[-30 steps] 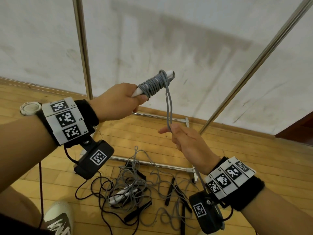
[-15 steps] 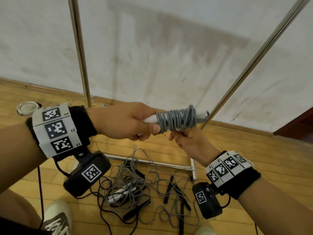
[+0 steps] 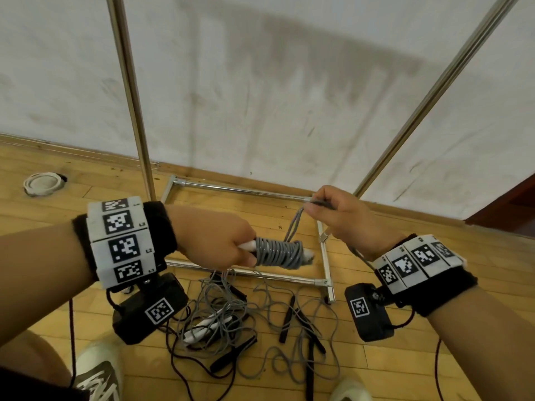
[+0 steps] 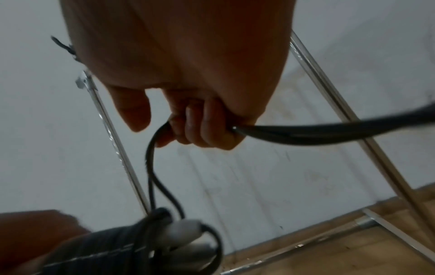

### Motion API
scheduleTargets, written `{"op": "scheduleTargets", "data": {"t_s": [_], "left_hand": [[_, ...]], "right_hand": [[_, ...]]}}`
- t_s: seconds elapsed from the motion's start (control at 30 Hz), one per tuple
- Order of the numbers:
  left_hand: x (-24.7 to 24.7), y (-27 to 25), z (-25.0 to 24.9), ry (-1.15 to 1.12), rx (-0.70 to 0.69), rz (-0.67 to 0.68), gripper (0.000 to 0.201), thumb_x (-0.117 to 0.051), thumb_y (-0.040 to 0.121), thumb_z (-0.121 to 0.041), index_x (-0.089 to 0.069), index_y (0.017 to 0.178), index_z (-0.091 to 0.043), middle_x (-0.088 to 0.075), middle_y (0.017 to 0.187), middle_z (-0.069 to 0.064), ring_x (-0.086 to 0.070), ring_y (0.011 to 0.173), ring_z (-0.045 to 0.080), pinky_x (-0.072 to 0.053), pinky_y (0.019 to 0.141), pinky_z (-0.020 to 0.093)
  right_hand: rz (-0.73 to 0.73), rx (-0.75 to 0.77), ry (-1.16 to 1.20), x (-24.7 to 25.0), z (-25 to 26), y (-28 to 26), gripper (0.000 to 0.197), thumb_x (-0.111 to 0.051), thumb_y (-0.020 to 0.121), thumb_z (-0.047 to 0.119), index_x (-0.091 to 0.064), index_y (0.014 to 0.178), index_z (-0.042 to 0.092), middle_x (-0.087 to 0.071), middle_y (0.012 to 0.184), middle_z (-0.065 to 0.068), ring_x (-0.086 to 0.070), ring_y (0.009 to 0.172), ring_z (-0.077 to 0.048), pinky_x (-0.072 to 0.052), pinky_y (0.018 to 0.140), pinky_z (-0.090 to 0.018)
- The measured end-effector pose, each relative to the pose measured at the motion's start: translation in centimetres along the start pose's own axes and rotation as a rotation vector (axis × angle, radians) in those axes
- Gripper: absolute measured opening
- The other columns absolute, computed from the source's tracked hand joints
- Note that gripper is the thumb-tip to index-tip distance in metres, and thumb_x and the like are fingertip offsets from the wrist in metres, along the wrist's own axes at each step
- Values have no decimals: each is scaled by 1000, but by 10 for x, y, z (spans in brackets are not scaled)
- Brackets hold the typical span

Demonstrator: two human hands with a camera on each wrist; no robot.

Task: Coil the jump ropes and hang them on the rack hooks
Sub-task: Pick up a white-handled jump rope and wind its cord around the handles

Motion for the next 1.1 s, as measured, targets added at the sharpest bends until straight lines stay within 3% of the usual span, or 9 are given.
{"op": "scheduleTargets", "data": {"t_s": [0.1,0.23,0.3,0.37,0.43,0.53,0.73,0.9,1.1], "left_hand": [[1,7,9,7,73,-46,26,-49,101,-40,-56,85,-20,-58,73,-1,-50,61,14,-48,64,33],[8,12,21,-20,126,-174,29,-49,102,-38,-58,88,-14,-58,73,2,-49,61,16,-47,64,35],[9,15,24,-30,143,-248,29,-49,102,-38,-54,83,-17,-56,72,2,-48,61,16,-46,64,35],[7,17,25,-54,160,-310,30,-48,102,-38,-52,82,-17,-56,73,3,-48,61,18,-46,64,38],[5,19,23,-112,152,-372,28,-48,102,-36,-52,82,-16,-57,71,3,-48,60,18,-44,60,35],[9,18,18,-196,103,-499,26,-50,102,-29,-49,77,-20,-57,68,1,-47,55,13,-41,56,32],[20,10,15,-277,138,-641,25,-51,100,-37,-56,87,-15,-65,77,4,-58,65,20,-46,61,36],[21,5,13,-287,128,-626,26,-51,101,-36,-58,89,-13,-66,76,4,-56,61,15,-46,60,33],[21,-1,7,-323,62,-595,25,-52,100,-36,-56,83,-18,-64,69,-4,-56,58,13,-48,59,34]], "right_hand": [[11,1,85,4,17,-4,22,-58,95,28,-61,79,14,-45,48,19,-37,45,-1,-31,51,-19],[3,104,72,1,34,-14,27,-57,97,20,-61,72,10,-58,54,19,-54,56,0,-34,50,-11],[0,119,101,0,38,-17,29,-56,97,18,-63,71,7,-67,64,5,-60,65,-20,-38,54,-23],[-13,143,92,-3,40,-20,24,-58,96,19,-68,76,10,-69,70,-8,-52,59,-23,-42,55,-33],[-37,187,111,-8,41,-24,12,-63,93,12,-71,85,15,-71,70,1,-61,61,-14,-54,62,-27],[-51,214,209,-19,40,-26,12,-68,88,4,-68,94,14,-71,72,3,-71,74,-20,-59,74,-28],[-9,70,471,-27,40,-27,24,-59,95,9,-56,119,13,-73,80,-6,-56,60,-9,-46,58,-17],[20,57,516,-32,39,-27,25,-43,104,22,-64,115,14,-65,72,-6,-41,56,-10,-38,53,-18],[34,44,549,-38,29,-26,12,-57,97,13,-65,106,8,-66,72,-10,-44,52,-13,-33,45,-24]]}}
Point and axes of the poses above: each hand's wrist, its own y-axis towards the middle knuckle, its own x-axis out of the back of the hand, z = x × y, the point moved 1 cm from there along y, towards the middle knuckle
